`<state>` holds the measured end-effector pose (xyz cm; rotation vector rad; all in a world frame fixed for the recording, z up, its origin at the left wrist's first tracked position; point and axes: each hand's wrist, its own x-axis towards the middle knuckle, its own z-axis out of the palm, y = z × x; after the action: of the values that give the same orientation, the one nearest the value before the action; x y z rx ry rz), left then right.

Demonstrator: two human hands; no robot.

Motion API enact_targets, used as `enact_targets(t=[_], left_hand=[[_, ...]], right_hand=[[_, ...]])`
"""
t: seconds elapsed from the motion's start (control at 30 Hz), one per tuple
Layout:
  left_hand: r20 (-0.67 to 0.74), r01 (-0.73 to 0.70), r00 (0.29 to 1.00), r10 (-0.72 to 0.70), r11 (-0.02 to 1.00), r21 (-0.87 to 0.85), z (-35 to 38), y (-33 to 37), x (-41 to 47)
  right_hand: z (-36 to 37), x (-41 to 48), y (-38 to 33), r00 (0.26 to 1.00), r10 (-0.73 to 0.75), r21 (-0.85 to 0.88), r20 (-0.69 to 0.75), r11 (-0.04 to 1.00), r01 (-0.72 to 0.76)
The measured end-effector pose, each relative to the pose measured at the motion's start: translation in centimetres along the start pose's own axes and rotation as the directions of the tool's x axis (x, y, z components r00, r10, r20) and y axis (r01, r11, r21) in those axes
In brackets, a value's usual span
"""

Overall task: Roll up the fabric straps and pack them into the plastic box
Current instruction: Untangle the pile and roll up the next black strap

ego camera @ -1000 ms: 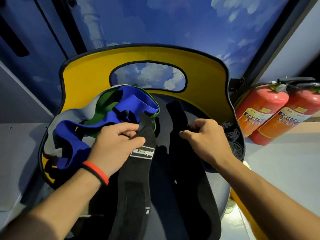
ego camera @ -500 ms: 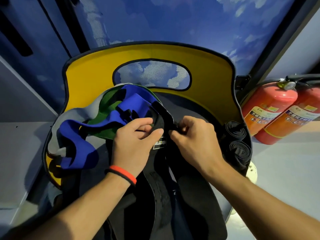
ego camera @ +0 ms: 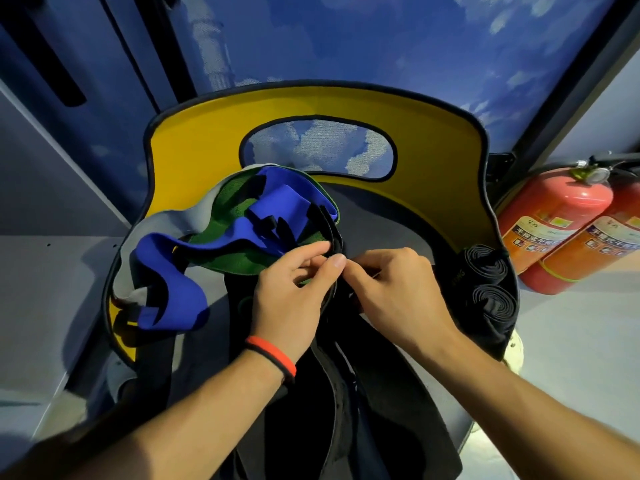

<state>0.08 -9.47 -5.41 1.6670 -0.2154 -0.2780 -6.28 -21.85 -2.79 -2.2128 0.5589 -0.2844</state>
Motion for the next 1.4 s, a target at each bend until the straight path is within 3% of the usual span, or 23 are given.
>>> enact_targets(t=[0.13,0.3,0.43,0.57,0.67,0.77,0.87,0.97,1.03,1.23,1.4], left_hand=[[0.086,-0.04,0.995,0.04,0.999,-0.004,0.0,0.1,-0.1],[0.301,0.088,0.953,-0.02,0.973,-0.213,-0.1,0.7,0.2],[0.175,0.095,0.983,-0.058,0.973,-0.21,-0.5,0.7,0.9],[0.034,0.109,0.994,-0.105,0.981,-0.163,-1.1,1.0,1.2],[-0.001,0.063,0.998,-0.064,0.987,-0.145,-0.9,1.2,1.0],[0.018,0.012,1.0,-0.01,0.991,-0.132,-0.7,1.3,0.6],[0.074,-0.015,0.997,0.029,0.981,-0.192,-0.5,1.6,0.5],[0.132,0.119,0.988,-0.077,0.93,-0.347,0.0,1.5,0.5],[0.145,0.206,0.976,-0.16,0.891,-0.405,0.3,1.5,0.7],[0.167,0.346,0.935,-0.314,0.698,-0.627,0.3,1.8,1.0],[0.144,0.359,0.925,-0.351,0.687,-0.632,0.0,1.7,1.4]], right_hand=[[0.0,-0.2,0.0,0.998,-0.053,0.064,-0.025,0.996,0.054],[-0.4,0.0,0.0,1.0,0.027,0.327,-0.004,0.945,-0.024],[-1.0,0.3,0.2,0.991,0.123,0.46,0.043,0.879,-0.13],[-1.0,0.4,0.6,0.992,0.122,0.497,-0.025,0.862,-0.094],[-0.9,0.1,0.7,0.996,0.013,0.357,-0.088,0.934,0.019],[-1.0,0.7,1.1,0.995,0.077,0.316,-0.069,0.947,-0.052],[-1.5,1.6,1.8,0.962,0.262,0.588,0.081,0.767,-0.258],[-1.8,1.7,1.9,0.928,0.291,0.751,0.234,0.553,-0.362],[-1.8,1.6,2.0,0.915,0.276,0.775,0.292,0.493,-0.396],[-1.4,1.7,2.1,0.919,0.204,0.828,0.337,0.4,-0.392],[-1.0,1.8,2.0,0.947,0.152,0.784,0.283,0.533,-0.32]])
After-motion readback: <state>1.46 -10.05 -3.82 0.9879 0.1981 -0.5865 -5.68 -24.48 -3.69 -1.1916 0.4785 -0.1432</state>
